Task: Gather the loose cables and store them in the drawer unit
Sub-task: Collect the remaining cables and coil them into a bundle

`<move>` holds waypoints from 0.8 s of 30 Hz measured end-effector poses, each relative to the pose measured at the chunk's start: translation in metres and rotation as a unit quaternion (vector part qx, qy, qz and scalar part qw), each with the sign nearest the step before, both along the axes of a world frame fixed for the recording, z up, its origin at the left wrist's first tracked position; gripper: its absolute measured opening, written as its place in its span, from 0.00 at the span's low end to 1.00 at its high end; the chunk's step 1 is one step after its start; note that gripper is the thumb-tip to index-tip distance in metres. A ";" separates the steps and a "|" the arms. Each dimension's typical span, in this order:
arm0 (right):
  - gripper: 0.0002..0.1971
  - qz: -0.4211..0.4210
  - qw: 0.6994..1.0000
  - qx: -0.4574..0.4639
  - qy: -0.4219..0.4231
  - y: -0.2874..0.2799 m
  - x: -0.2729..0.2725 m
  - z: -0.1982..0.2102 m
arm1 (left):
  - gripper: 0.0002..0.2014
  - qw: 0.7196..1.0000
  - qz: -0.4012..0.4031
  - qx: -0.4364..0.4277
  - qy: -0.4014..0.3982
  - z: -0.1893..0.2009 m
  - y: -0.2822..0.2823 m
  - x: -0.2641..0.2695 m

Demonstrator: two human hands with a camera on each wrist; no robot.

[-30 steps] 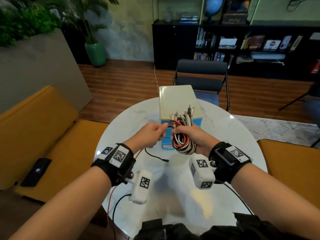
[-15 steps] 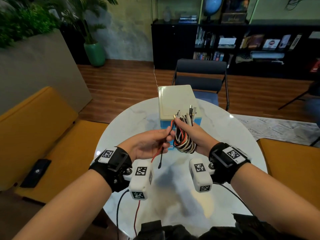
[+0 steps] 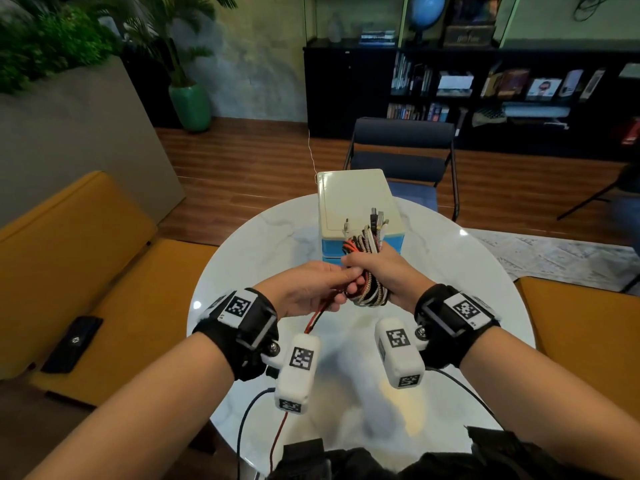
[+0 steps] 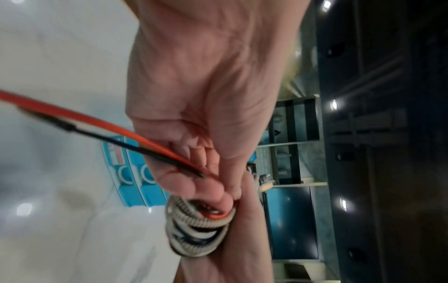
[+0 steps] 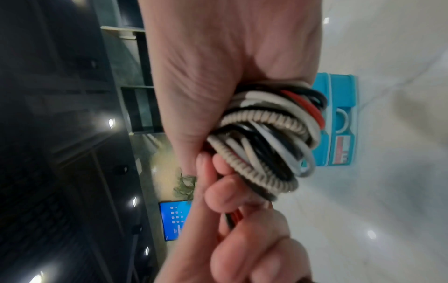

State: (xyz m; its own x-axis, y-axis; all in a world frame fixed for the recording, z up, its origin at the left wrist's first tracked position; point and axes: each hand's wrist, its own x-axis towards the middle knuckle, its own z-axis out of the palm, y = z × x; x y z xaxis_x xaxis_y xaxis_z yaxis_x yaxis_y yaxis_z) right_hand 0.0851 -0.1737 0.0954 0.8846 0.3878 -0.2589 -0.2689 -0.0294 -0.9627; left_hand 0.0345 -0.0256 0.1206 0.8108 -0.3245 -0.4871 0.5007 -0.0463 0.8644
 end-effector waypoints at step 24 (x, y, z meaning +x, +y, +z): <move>0.12 0.107 0.991 0.006 0.078 -0.017 -0.006 0.014 | 0.06 0.913 0.029 0.257 -0.315 -0.012 0.026 0.010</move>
State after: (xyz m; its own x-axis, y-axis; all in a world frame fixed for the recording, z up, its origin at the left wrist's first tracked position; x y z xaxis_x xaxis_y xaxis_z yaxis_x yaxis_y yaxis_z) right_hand 0.0786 -0.1904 0.1094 0.7316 0.5660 -0.3801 -0.4032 -0.0904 -0.9106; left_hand 0.0445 0.0002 0.1081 0.9912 -0.1323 0.0061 -0.0741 -0.5155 0.8537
